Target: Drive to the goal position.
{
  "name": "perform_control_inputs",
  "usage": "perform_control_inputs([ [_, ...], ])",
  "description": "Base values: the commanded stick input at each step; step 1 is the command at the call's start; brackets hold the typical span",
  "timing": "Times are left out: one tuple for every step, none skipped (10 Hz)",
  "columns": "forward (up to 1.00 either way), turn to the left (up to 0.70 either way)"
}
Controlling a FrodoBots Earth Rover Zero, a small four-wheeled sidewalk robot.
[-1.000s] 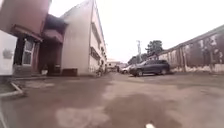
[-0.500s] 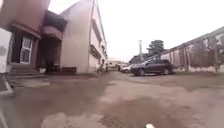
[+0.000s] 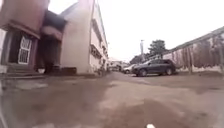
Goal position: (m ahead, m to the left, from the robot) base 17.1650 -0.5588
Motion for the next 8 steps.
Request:
perform_control_inputs([
  [0.7, -0.01],
  [0.7, 0.0],
  [0.7, 0.0],
  [0.7, 0.0],
  [0.7, 0.0],
  [0.7, 0.0],
  [0.7, 0.0],
  [0.7, 0.0],
])
